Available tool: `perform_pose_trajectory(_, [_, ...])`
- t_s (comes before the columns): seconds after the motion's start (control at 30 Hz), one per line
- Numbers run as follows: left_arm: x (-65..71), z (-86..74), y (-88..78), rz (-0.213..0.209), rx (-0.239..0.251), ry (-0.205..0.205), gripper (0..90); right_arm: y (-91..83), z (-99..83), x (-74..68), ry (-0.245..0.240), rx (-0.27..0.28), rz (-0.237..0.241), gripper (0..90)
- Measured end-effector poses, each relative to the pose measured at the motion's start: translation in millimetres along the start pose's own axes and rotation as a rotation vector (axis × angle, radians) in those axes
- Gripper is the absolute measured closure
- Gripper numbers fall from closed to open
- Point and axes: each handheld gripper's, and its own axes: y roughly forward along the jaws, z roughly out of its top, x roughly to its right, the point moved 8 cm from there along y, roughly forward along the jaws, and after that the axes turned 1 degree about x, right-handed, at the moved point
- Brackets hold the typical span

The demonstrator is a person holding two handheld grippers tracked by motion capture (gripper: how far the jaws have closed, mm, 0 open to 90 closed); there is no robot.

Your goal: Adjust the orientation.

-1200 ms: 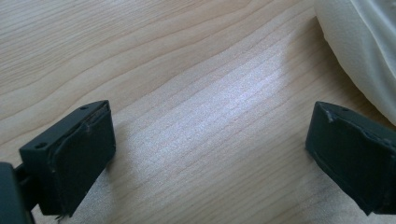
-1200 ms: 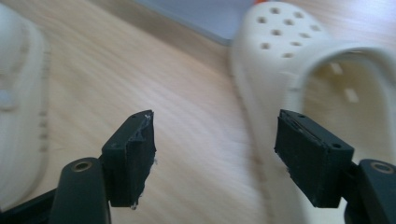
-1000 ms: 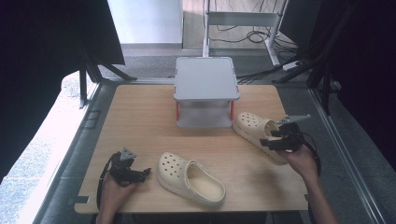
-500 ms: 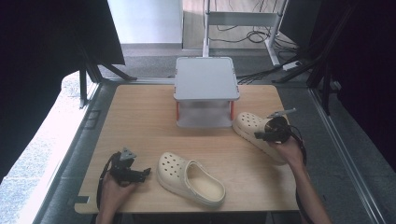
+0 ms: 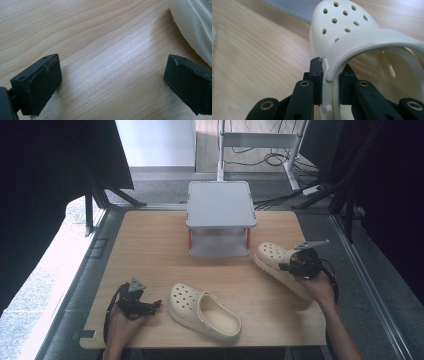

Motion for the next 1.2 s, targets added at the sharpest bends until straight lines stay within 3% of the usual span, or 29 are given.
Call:
perform_pose_trajectory(0.07, [0.0, 0.0, 0.0, 0.000, 0.000, 0.000, 1.3, -8.0, 1.9, -8.4, -0.004, 0.013, 0.010, 77.1])
perform_pose_trajectory(0.1, [0.1, 0.1, 0.1, 0.000, 0.002, -0.002, 1.3, -13.6, 3.9, -19.0, -0.020, 0.019, 0.026, 77.1])
perform_pose_trajectory(0.13, [0.1, 0.1, 0.1, 0.000, 0.002, -0.002, 1.3, -13.6, 3.9, -19.0, -0.020, 0.019, 0.026, 77.1])
perform_pose_trajectory(0.2, [0.1, 0.1, 0.1, 0.000, 0.002, -0.002, 1.3, -16.4, 6.7, -32.3, -0.054, 0.024, 0.031, 77.1])
perform_pose_trajectory(0.33, [0.0, 0.1, 0.0, 0.000, 0.000, -0.001, 1.3, -15.9, 14.5, -61.9, -0.109, 0.030, 0.071, 77.0])
perform_pose_trajectory(0.37, [0.0, 0.1, 0.0, 0.000, 0.000, -0.002, 1.3, -11.9, 18.2, -75.6, -0.129, 0.028, 0.093, 77.0])
perform_pose_trajectory(0.4, [0.0, 0.1, 0.0, -0.001, 0.000, -0.001, 1.3, -11.9, 18.2, -75.6, -0.129, 0.028, 0.093, 77.0])
perform_pose_trajectory(0.43, [0.1, 0.1, 0.0, -0.001, 0.001, -0.002, 1.3, -6.4, 21.1, -88.3, -0.151, 0.018, 0.112, 77.0])
perform_pose_trajectory(0.5, [0.1, 0.1, 0.0, -0.001, 0.001, -0.002, 1.3, -3.0, 22.8, -93.9, -0.159, 0.018, 0.117, 77.0])
perform_pose_trajectory(0.57, [0.1, 0.1, 0.0, 0.000, 0.001, -0.002, 1.3, 8.8, 27.1, -112.6, -0.180, 0.009, 0.140, 77.0])
perform_pose_trajectory(0.63, [0.1, 0.1, 0.1, 0.000, 0.001, -0.002, 1.3, 11.8, 27.9, -116.9, -0.184, 0.006, 0.143, 77.0])
perform_pose_trajectory(0.67, [0.1, 0.2, 0.1, 0.000, 0.002, -0.003, 1.3, 20.5, 29.8, -127.6, -0.196, -0.004, 0.156, 77.0])
perform_pose_trajectory(0.8, [0.0, 0.1, 0.1, 0.000, 0.001, -0.001, 1.3, 33.8, 31.8, -143.6, -0.208, -0.012, 0.182, 77.0])
perform_pose_trajectory(0.9, [0.0, 0.1, 0.1, 0.000, 0.001, -0.002, 1.3, 46.5, 32.6, -160.0, -0.224, -0.024, 0.201, 77.0])
perform_pose_trajectory(0.93, [0.0, 0.1, 0.1, 0.000, 0.001, -0.002, 1.3, 54.9, 32.7, -171.6, -0.239, -0.034, 0.211, 77.0])
perform_pose_trajectory(1.2, [0.1, 0.1, 0.0, 0.000, 0.001, -0.002, 1.3, 75.6, 29.7, -196.4, -0.256, -0.045, 0.234, 76.9])
